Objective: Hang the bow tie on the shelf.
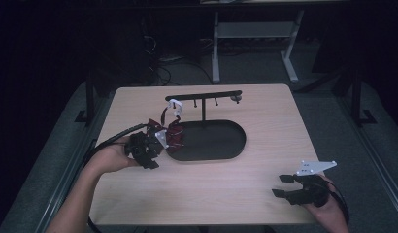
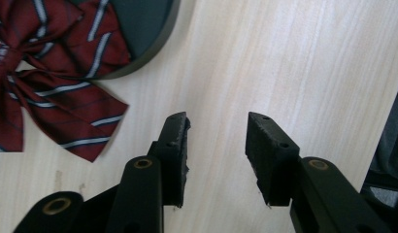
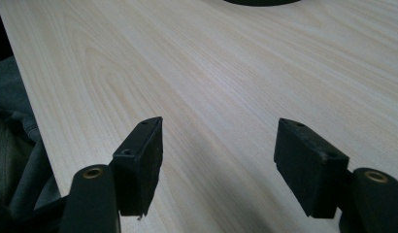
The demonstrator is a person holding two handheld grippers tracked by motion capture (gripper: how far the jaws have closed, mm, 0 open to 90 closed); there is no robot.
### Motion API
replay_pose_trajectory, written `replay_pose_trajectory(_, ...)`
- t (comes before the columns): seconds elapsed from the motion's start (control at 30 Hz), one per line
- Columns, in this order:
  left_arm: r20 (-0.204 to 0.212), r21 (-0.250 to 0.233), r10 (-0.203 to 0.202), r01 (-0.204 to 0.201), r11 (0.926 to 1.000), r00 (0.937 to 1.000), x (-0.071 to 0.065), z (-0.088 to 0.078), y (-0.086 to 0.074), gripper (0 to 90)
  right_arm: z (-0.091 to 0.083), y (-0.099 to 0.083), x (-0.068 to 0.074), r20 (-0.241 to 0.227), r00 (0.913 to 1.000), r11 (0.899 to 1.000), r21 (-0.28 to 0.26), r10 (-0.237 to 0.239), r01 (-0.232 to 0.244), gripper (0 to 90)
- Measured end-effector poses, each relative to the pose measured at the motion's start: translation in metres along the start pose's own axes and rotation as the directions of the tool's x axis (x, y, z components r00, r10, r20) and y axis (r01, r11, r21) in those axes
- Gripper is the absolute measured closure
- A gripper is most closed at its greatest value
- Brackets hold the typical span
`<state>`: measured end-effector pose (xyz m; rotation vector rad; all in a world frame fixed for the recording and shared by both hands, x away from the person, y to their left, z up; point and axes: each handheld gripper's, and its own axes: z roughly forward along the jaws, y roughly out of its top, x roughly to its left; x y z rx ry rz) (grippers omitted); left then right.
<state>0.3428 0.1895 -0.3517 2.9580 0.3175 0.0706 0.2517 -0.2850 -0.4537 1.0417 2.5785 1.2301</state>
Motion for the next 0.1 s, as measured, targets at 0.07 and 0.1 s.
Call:
replay_pose_trajectory(0.07,-0.004,-0.004,0.001,-0.001,1.0,1.0,-0.0032,0.0029,-0.0011,57.4,0.0004,0.0003,0.0004,0.001,1.0,1.0,0.002,-0.009,0.009,34.2)
replay_pose_trajectory(0.1,-0.003,-0.007,0.002,-0.002,1.0,1.0,-0.0048,0.0042,-0.0016,56.7,0.0005,0.0005,0.001,0.001,1.0,1.0,0.005,-0.007,0.007,34.2)
